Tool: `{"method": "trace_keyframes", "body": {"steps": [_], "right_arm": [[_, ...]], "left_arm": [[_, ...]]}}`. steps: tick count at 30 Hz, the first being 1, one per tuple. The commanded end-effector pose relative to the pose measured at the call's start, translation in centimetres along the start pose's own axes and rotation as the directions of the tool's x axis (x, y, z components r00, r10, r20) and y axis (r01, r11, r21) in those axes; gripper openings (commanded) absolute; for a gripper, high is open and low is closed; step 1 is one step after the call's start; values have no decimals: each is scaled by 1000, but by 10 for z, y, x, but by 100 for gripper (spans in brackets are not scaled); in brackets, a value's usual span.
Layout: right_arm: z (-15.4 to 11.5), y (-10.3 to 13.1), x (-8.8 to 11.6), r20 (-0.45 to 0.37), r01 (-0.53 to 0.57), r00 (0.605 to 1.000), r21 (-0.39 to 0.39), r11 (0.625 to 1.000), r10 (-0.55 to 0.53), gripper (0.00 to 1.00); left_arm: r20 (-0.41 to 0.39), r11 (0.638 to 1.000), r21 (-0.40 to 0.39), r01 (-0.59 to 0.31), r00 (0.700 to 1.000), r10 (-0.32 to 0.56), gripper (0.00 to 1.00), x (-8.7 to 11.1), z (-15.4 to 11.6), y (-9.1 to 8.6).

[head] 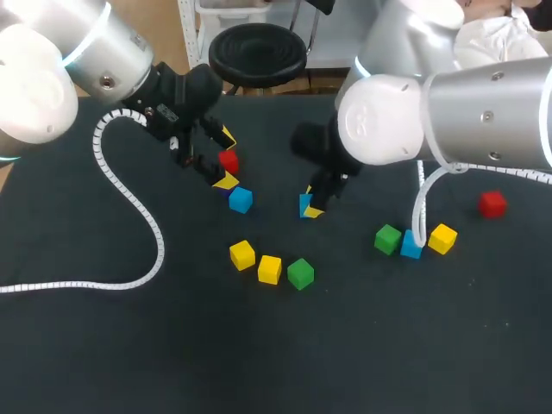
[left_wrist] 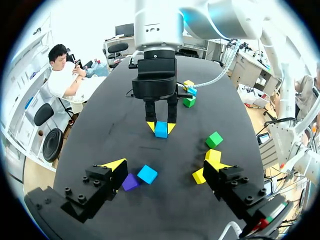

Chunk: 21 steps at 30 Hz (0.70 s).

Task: Place the blue cubes, place green cubes on the blue cubes, place the yellow cubes on the green cubes, then place the red cubes on the yellow cubes, and place purple cube on the red cubes.

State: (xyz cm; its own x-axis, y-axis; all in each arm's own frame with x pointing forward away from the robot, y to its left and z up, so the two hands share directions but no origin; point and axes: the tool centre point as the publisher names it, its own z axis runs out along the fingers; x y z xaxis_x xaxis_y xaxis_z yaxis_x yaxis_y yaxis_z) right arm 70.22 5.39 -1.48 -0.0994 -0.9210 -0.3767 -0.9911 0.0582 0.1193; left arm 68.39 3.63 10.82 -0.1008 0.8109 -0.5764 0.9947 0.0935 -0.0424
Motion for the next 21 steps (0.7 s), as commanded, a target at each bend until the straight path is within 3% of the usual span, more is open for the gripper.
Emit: {"method": "trace_keyframes", "body": {"steps": [1, 21], "right_arm": [[-4, 1, 1, -1, 1, 1000, 19, 1000, -1, 0], [3, -1, 0, 6, 10, 1000, 37, 999, -10, 0]], "left_arm": [[1, 1000, 0, -1, 1000, 1, 100, 1, 0, 0], [1, 1000, 0, -1, 1000, 1, 100, 1, 0, 0]]}}
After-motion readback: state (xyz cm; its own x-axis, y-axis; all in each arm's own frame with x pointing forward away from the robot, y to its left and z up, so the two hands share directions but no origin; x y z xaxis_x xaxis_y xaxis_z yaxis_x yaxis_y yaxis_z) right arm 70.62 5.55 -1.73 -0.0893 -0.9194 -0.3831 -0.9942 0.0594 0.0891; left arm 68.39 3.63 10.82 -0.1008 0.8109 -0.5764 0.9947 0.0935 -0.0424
